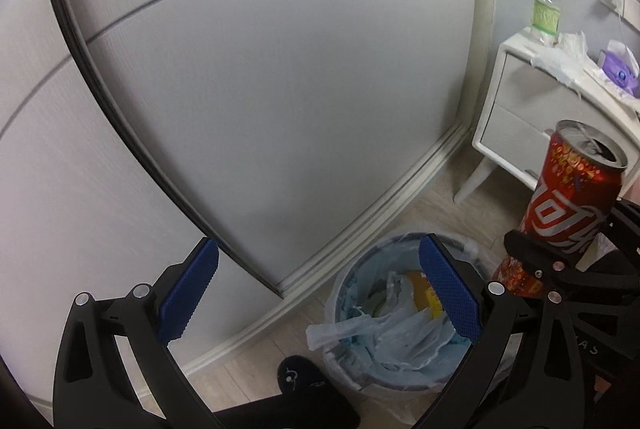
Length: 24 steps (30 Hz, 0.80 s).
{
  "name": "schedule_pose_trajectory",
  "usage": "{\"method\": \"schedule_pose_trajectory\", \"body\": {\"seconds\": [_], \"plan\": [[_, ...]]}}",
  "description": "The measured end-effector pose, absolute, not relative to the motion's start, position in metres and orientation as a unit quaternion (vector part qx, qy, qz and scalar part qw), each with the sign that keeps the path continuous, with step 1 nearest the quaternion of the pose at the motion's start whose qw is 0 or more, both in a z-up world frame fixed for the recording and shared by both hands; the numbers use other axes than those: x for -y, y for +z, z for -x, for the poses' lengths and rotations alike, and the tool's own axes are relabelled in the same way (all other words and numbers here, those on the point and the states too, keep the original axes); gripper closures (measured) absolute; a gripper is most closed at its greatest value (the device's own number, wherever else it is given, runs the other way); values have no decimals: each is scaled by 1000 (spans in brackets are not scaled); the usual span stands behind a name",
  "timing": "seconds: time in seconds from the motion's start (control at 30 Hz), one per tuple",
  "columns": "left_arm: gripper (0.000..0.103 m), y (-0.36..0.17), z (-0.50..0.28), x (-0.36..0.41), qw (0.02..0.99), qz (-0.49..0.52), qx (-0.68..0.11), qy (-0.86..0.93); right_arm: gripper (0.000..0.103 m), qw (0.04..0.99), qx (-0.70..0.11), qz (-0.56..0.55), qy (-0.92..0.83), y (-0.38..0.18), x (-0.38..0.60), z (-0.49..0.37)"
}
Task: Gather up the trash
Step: 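Lift the red can with the right gripper and carry it over the trash bin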
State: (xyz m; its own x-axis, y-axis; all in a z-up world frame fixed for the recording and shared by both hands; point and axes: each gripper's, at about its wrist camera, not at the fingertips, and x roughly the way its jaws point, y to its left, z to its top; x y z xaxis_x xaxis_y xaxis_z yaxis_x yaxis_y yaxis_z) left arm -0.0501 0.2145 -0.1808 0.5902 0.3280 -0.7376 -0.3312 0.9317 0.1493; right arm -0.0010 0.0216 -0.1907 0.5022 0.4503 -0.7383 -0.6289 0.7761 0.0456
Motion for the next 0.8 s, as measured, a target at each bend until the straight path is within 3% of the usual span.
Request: {"method": "schedule_pose_trajectory", "body": {"seconds": [0.33, 0.8], "plan": [[6, -236, 48, -215, 875, -14, -449, 182, 49, 838, -432, 145, 300, -243, -37, -7], [6, -307, 55, -231, 849, 4, -500, 173, 49, 770, -556, 160, 268, -349, -61, -43]]}}
